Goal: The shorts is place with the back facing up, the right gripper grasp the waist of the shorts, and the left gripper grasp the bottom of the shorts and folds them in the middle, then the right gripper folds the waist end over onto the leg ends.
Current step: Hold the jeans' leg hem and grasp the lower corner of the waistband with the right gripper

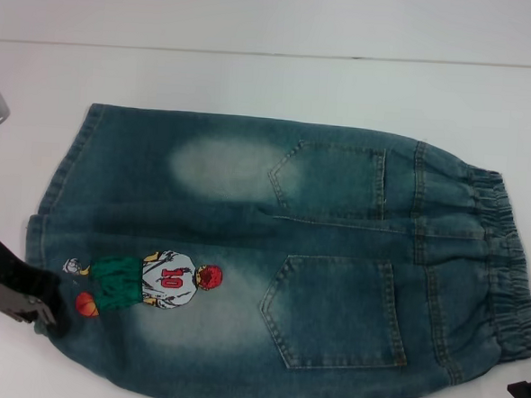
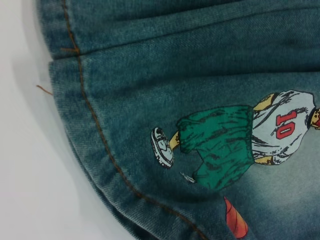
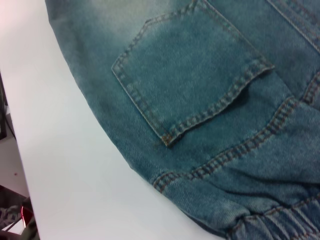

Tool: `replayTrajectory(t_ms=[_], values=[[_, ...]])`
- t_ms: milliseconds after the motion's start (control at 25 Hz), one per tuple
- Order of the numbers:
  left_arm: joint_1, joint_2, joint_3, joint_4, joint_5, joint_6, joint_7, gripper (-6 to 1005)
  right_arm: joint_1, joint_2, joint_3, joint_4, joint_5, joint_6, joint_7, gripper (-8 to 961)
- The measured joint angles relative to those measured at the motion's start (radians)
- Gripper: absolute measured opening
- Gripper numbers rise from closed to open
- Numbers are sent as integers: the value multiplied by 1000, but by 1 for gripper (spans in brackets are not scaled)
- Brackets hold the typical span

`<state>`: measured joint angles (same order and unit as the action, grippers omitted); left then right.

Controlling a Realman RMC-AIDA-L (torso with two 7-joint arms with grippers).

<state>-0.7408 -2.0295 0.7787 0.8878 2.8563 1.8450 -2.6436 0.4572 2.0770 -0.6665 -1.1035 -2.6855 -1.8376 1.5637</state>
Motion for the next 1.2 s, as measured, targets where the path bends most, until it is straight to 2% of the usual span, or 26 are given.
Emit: replayTrajectory(t_ms=[480,640,880,1200], values=[[-10,-1,7,-9,0,-4,-5,101,22,-9,6,91,16,20,-73,856],[-15,-1,7,-9,0,-4,-8,102,18,-12,19,80,17,28,-70,641],[-21,-4,7,-10,0,-5,-9,101,18,-15,22,79,17,29,-69,406],[-22,-4,7,-10,0,-6,-9,101,15,-15,29,79,16,28,-74,229]])
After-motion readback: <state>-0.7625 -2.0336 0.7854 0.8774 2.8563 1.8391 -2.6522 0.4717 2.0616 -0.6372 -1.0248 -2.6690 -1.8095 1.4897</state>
